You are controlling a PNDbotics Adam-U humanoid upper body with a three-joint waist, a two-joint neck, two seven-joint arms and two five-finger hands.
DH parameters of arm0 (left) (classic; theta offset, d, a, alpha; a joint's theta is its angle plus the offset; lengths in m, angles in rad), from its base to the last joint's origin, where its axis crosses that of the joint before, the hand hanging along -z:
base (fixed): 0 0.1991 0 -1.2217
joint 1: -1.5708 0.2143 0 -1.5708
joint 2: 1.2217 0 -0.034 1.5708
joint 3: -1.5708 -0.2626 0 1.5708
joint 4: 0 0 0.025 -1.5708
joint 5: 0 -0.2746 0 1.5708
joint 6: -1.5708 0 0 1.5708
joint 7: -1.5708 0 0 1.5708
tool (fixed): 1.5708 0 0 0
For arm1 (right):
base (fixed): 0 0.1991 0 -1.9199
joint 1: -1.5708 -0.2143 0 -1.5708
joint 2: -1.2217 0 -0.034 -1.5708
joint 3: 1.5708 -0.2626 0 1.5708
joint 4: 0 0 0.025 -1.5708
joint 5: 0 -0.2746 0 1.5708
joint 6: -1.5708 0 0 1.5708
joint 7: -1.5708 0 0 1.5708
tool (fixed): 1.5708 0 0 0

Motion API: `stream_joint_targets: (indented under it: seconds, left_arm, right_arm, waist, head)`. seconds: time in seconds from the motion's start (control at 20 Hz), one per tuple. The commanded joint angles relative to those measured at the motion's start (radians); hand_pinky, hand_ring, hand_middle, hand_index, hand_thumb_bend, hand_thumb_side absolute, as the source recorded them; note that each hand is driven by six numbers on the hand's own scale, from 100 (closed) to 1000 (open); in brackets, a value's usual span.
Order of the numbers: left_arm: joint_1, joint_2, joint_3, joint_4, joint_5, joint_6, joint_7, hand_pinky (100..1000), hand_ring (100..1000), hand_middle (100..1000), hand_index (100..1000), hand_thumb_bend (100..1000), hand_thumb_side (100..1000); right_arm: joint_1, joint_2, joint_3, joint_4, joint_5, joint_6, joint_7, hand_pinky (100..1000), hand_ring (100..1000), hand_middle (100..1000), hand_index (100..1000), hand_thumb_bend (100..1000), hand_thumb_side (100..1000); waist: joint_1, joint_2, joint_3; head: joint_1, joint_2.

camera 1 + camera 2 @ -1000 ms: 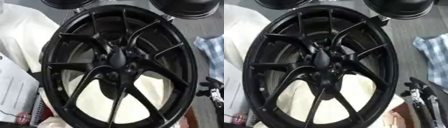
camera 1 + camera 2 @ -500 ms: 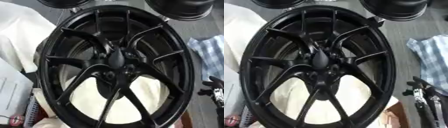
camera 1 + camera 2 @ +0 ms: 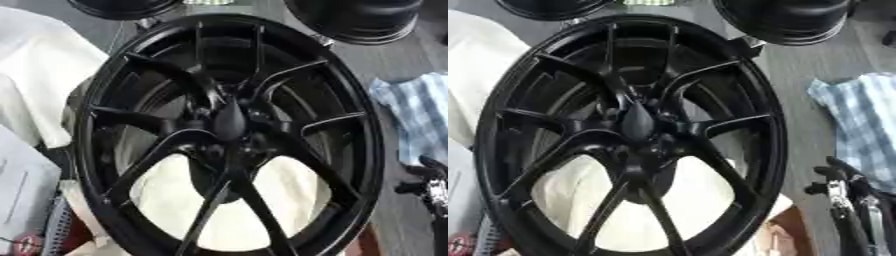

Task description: Pull the pin out of the wheel hub.

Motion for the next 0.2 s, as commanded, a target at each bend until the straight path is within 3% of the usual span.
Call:
stream_joint_targets:
  seconds: [0.05, 0.15, 0.2]
  left_arm:
    - [0.019, 0.012, 0.049, 0.054, 0.144, -0.062, 0.123, 818, 801, 788, 869, 100, 752]
    - [0.032, -0.001, 0.062, 0.139, 0.215, -0.077, 0.177, 817, 799, 782, 865, 100, 783]
    - [0.042, -0.016, 0.067, 0.185, 0.243, -0.076, 0.194, 815, 794, 778, 865, 100, 859]
  right_arm:
    - [0.034, -0.027, -0.048, -0.010, 0.023, -0.042, -0.058, 762, 541, 692, 821, 100, 518]
    - [0.062, -0.034, -0.088, -0.010, 0.058, -0.041, -0.117, 765, 549, 701, 822, 100, 507]
    - [0.078, -0.038, -0.112, -0.010, 0.082, -0.030, -0.148, 773, 562, 710, 821, 100, 484]
  waist:
    - [0.009, -0.028, 0.001]
    - [0.012, -0.038, 0.000]
    - [0.013, -0.043, -0.002]
  head:
    - [-0.003, -0.014]
    - [-0.005, -0.012]
    - [-0.008, -0.013]
